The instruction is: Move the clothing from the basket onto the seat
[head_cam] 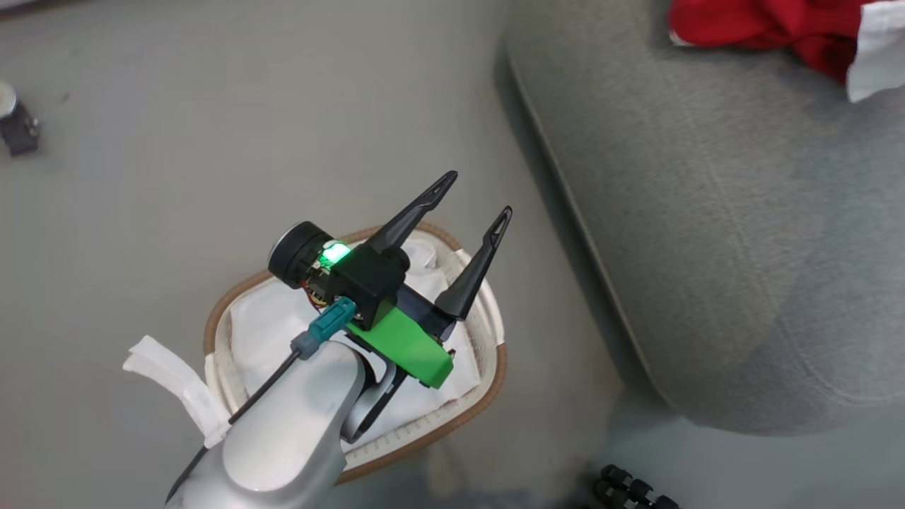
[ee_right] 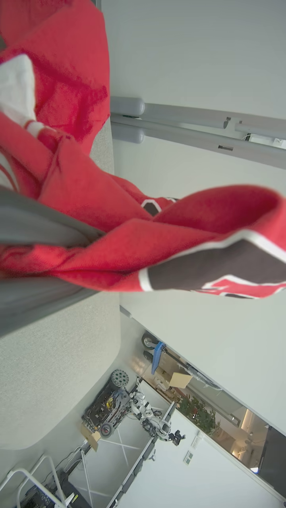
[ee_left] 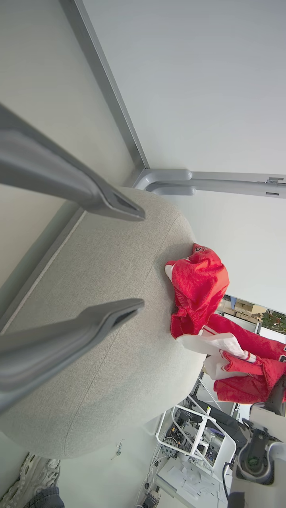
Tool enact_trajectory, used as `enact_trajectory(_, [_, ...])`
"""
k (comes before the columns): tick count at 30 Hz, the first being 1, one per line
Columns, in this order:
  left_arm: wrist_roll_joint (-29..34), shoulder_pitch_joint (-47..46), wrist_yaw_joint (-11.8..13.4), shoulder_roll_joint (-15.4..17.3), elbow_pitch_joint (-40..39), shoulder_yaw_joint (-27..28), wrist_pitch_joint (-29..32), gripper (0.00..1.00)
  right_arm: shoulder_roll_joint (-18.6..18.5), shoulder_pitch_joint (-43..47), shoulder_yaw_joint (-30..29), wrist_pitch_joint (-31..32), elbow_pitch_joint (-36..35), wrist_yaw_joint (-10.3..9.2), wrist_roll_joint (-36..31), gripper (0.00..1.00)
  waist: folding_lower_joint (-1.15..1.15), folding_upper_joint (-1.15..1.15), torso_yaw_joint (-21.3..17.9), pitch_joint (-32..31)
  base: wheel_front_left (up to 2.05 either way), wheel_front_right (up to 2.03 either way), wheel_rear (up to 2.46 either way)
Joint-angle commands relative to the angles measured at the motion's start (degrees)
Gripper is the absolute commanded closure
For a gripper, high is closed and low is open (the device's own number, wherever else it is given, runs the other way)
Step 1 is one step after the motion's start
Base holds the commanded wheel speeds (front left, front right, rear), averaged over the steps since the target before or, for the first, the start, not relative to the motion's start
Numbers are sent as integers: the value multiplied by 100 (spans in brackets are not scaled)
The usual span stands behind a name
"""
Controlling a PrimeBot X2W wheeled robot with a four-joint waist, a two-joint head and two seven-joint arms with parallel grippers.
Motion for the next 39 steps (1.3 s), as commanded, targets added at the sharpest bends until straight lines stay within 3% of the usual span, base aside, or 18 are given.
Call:
enact_trajectory(1, [81,-93,-11,66,-30,65,4,0,29,-124,-163,34,181,-6,-168,100,-1,9,747,809,0,0,0])
enact_trajectory(2, [69,-86,-11,77,-30,88,4,0,55,-181,-347,77,324,-6,-245,96,-1,9,789,847,0,0,0])
enact_trajectory(3, [75,-70,-11,86,-24,106,4,0,91,-221,-524,105,475,-6,-359,57,-1,9,834,877,0,0,0])
enact_trajectory(5, [81,-14,-11,92,-6,171,4,0,190,-276,-750,64,640,-6,-555,0,-1,9,884,892,0,0,0])
enact_trajectory(10, [85,215,-11,13,46,410,4,0,443,142,-1174,-14,924,-6,-852,0,-1,9,949,614,0,0,0])
enact_trajectory(13, [122,364,-11,-26,87,573,4,0,587,422,-1059,-16,630,-6,-781,0,-1,9,950,354,0,0,0])
enact_trajectory(25, [461,1349,-10,-269,401,1982,4,0,1226,2557,540,-13,-1476,-6,953,0,-1,9,1170,-1009,0,0,0])
enact_trajectory(32, [864,1944,-10,-367,353,2982,4,0,1418,3479,1240,-13,-2169,-6,1780,0,-1,9,1595,-1549,0,0,0])
enact_trajectory(39, [1164,2555,-10,-453,484,3655,4,0,1641,4312,1523,-13,-2310,-6,1989,0,-1,9,1868,-2053,0,0,0])
